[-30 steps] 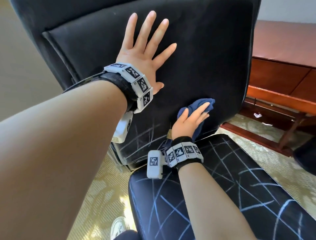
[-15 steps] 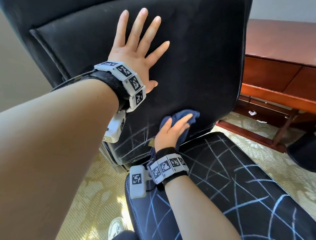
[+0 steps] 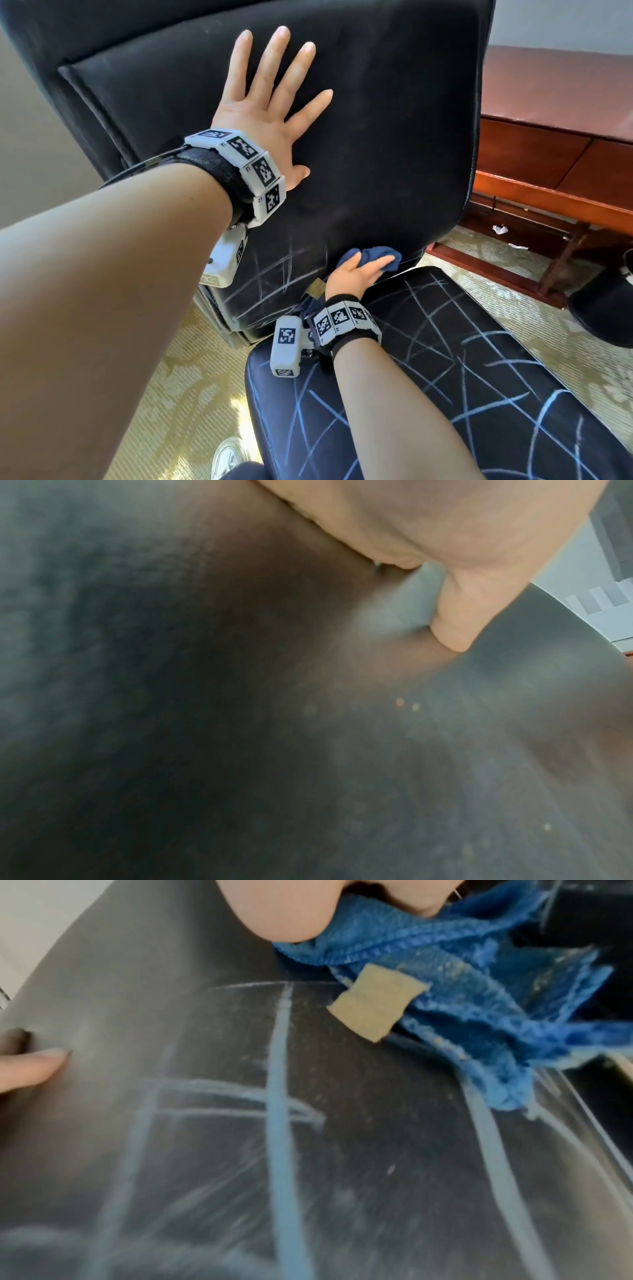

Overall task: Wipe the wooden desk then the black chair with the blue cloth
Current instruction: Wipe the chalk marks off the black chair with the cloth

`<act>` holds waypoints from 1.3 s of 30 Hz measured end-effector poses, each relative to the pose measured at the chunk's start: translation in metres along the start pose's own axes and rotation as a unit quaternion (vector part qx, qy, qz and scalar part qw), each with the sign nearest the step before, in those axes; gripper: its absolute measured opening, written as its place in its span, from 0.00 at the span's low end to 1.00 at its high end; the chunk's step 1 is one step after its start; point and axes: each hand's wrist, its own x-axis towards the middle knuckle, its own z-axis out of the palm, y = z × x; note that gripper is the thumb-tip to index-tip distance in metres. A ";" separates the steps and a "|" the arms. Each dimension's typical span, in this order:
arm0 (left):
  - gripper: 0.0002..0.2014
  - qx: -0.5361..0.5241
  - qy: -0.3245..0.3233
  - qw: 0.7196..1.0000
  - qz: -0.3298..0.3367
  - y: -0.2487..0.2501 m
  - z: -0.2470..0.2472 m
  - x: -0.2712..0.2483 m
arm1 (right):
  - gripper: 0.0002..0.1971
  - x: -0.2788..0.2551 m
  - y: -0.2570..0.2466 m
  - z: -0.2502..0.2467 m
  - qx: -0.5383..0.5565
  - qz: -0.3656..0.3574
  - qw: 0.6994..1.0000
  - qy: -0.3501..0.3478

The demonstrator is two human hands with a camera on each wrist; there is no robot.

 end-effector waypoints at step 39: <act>0.44 -0.006 -0.015 1.000 -0.004 0.000 -0.002 0.003 | 0.30 0.018 -0.041 -0.002 -0.118 -0.266 0.955 -0.056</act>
